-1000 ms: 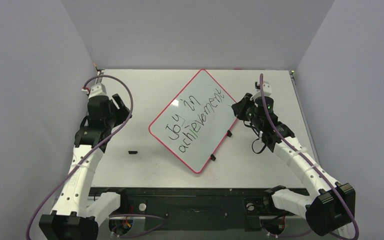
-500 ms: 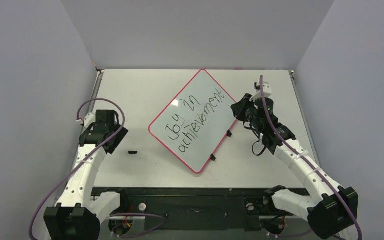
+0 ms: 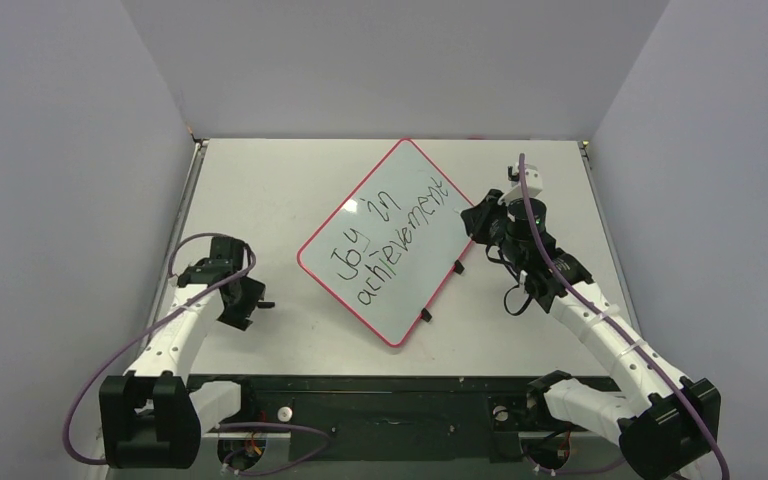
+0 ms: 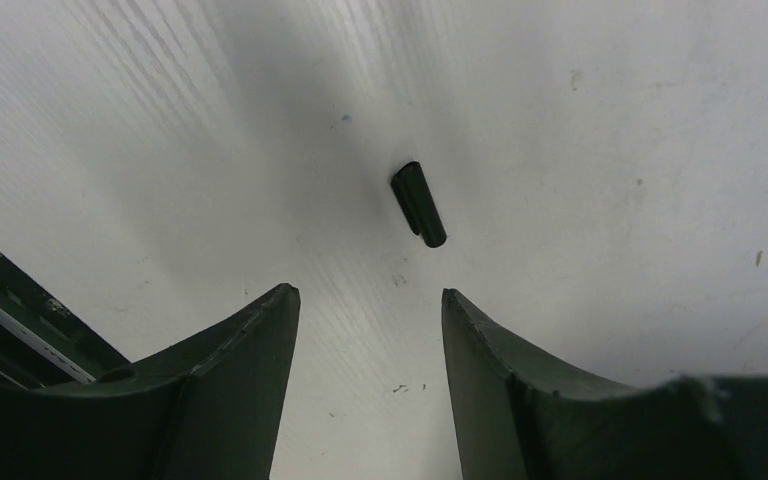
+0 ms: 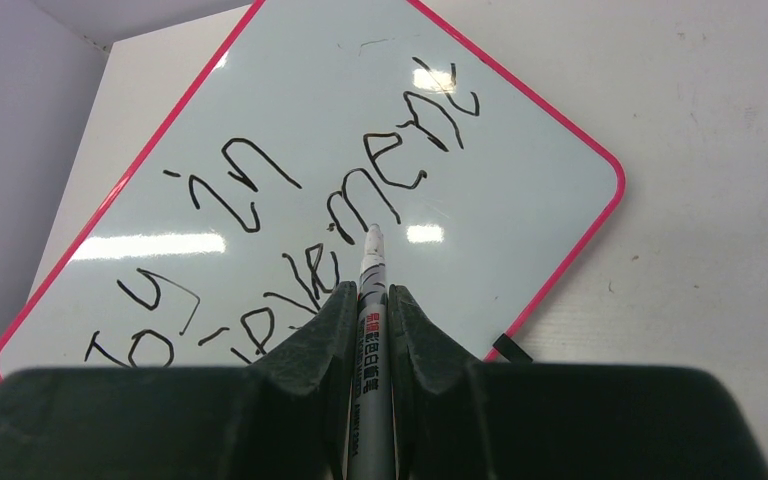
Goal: Write a sentence on the whiteboard
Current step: Close the whiteboard marker at the center of the board.
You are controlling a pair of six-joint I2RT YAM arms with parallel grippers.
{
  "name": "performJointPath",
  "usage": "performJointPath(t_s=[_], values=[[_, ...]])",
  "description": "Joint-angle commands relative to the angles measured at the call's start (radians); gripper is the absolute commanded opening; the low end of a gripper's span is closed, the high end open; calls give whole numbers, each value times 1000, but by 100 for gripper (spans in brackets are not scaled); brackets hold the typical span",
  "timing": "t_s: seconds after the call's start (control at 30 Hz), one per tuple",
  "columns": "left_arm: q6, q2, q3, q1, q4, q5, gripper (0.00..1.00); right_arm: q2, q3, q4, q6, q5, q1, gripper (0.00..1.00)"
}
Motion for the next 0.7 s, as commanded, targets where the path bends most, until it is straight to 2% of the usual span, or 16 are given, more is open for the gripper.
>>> performJointPath(t_s=[0.0,0.37,0.67], values=[[-115,42,-21,6,76,13,51,-23,21,29,-14,28,9,0],[-233,216,-15,6,169,-16,47,-5,28,30,-32,29,6,0],[-272,309,-18,6,229,-27,39,13,37,32,-43,20,-1,0]])
